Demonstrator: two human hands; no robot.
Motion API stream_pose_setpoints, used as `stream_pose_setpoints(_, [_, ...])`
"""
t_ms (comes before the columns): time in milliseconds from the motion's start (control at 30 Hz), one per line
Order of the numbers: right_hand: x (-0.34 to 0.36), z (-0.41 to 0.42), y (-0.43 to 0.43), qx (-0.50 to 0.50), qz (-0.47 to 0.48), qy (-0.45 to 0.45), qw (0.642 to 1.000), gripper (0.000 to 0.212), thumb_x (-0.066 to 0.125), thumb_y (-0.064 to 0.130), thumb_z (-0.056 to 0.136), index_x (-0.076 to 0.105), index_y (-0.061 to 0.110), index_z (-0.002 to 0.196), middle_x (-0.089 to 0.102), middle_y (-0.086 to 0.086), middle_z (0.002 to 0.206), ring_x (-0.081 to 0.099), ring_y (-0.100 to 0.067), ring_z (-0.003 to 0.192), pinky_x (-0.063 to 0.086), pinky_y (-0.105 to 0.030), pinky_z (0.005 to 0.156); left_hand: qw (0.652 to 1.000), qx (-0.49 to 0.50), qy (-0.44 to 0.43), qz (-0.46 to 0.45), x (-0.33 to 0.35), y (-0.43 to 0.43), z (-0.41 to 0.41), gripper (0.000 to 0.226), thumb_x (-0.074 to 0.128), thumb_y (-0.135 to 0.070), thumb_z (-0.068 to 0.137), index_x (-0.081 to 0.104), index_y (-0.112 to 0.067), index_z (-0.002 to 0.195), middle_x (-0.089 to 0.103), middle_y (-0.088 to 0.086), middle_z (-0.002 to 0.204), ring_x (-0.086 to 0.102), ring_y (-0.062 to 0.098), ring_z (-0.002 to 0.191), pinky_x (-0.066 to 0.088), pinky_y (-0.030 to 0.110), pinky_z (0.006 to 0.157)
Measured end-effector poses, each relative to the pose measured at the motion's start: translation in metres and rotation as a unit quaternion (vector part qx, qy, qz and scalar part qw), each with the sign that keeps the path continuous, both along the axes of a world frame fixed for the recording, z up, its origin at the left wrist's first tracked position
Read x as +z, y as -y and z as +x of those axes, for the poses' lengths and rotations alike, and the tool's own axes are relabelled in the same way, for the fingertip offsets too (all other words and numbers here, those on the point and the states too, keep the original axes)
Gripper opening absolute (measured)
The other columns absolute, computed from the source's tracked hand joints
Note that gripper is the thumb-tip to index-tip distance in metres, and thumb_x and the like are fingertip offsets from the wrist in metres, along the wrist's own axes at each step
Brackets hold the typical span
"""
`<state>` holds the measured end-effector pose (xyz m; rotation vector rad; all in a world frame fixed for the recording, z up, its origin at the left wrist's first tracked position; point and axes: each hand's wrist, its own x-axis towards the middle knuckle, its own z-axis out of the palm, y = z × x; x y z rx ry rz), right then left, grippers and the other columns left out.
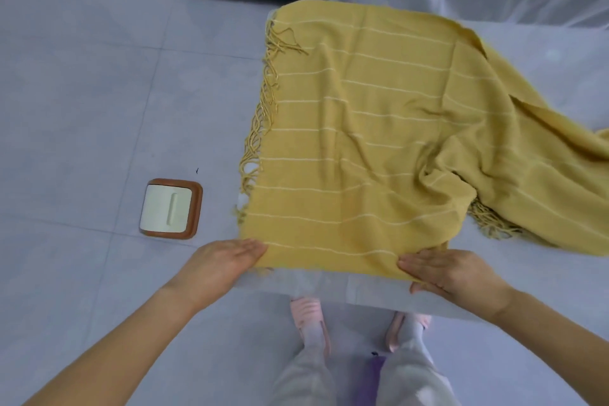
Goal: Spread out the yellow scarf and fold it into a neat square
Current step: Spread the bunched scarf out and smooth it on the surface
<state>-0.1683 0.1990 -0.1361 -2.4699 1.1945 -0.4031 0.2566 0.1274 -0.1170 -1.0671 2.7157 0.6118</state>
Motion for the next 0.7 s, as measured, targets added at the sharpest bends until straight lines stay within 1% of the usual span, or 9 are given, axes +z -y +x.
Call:
stream_pose_setpoints(100, [-0.006,0.005,-0.032,0.012,0.0,-0.028,1.0,0.046,0.039,0.044,0.095,0.075,0.015,0.099,0.071,0.005,0.105,0.069,-0.01,0.092,0.056,-0.024,0.076,1.0,-0.018,-0.018,0.015,-0.007,-0.032,0.002,0.05,0.035,-0.01,0.07,0.073,-0.015,0.102,0.072,0.0,0.104,0.069,0.012,0.091,0.054,0.024,0.073])
stream_pose_setpoints(233, [-0.03,0.011,-0.067,-0.025,0.004,-0.039,0.999,0.036,0.045,0.033,0.092,0.073,0.014,0.102,0.07,0.001,0.109,0.068,-0.012,0.096,0.044,-0.023,0.097,0.999,-0.032,0.002,0.008,-0.023,-0.069,-0.002,0.054,0.031,-0.008,0.066,0.075,-0.014,0.096,0.072,0.0,0.1,0.069,0.01,0.09,0.055,0.021,0.069])
stream_pose_setpoints(367, [-0.061,0.019,-0.092,-0.061,0.026,-0.069,0.995,0.053,0.024,0.034,0.102,0.073,0.013,0.104,0.069,-0.001,0.111,0.067,-0.012,0.097,0.023,-0.021,0.109,0.999,-0.033,0.039,-0.017,-0.052,-0.089,-0.001,0.051,0.033,-0.006,0.066,0.075,-0.01,0.095,0.073,0.004,0.099,0.07,0.014,0.089,0.057,0.025,0.066])
stream_pose_setpoints(433, [-0.071,0.028,-0.098,-0.069,0.039,-0.082,0.993,0.062,0.015,0.034,0.103,0.073,0.013,0.104,0.069,-0.002,0.11,0.068,-0.014,0.096,0.016,-0.02,0.111,0.997,-0.029,0.053,-0.038,-0.061,-0.089,0.002,0.042,0.049,-0.003,0.062,0.074,-0.008,0.096,0.073,0.007,0.1,0.07,0.017,0.089,0.057,0.028,0.065])
stream_pose_setpoints(500, [-0.071,0.041,-0.097,-0.081,0.052,-0.08,0.992,0.067,0.011,0.033,0.103,0.074,0.013,0.099,0.071,-0.003,0.105,0.07,-0.015,0.091,0.016,-0.02,0.109,0.996,-0.026,0.061,-0.056,-0.066,-0.087,0.008,0.042,0.056,-0.002,0.059,0.074,-0.006,0.096,0.072,0.009,0.101,0.07,0.018,0.09,0.057,0.03,0.067])
stream_pose_setpoints(600, [-0.068,0.054,-0.095,-0.096,0.054,-0.088,0.99,0.066,0.013,0.031,0.104,0.076,0.013,0.095,0.072,-0.003,0.101,0.07,-0.015,0.088,0.021,-0.025,0.105,0.994,-0.027,0.087,-0.06,-0.066,-0.085,0.019,0.049,0.035,-0.003,0.067,0.073,-0.005,0.097,0.072,0.01,0.101,0.07,0.019,0.09,0.058,0.031,0.068])
stream_pose_setpoints(633, [-0.07,0.054,-0.097,-0.093,0.066,-0.095,0.989,0.059,0.018,0.031,0.103,0.074,0.014,0.099,0.072,-0.004,0.102,0.07,-0.016,0.09,0.023,-0.026,0.105,0.994,-0.033,0.095,-0.052,-0.064,-0.084,0.022,0.044,0.04,-0.003,0.068,0.073,-0.005,0.097,0.072,0.01,0.1,0.07,0.019,0.089,0.058,0.031,0.067])
stream_pose_setpoints(667, [-0.072,0.053,-0.1,-0.088,0.083,-0.096,0.988,0.046,0.026,0.031,0.101,0.07,0.016,0.105,0.071,-0.005,0.105,0.07,-0.018,0.092,0.028,-0.027,0.105,0.993,-0.044,0.101,-0.044,-0.063,-0.084,0.025,0.036,0.056,-0.004,0.065,0.073,-0.005,0.096,0.072,0.01,0.098,0.071,0.019,0.087,0.058,0.031,0.066])
stream_pose_setpoints(700, [-0.071,0.051,-0.102,-0.085,0.107,-0.097,0.986,0.038,0.034,0.034,0.097,0.064,0.018,0.111,0.07,-0.005,0.107,0.069,-0.019,0.096,0.034,-0.027,0.102,0.992,-0.051,0.115,-0.033,-0.061,-0.083,0.025,0.04,0.072,-0.005,0.055,0.074,-0.005,0.095,0.073,0.011,0.097,0.071,0.02,0.085,0.058,0.031,0.065])
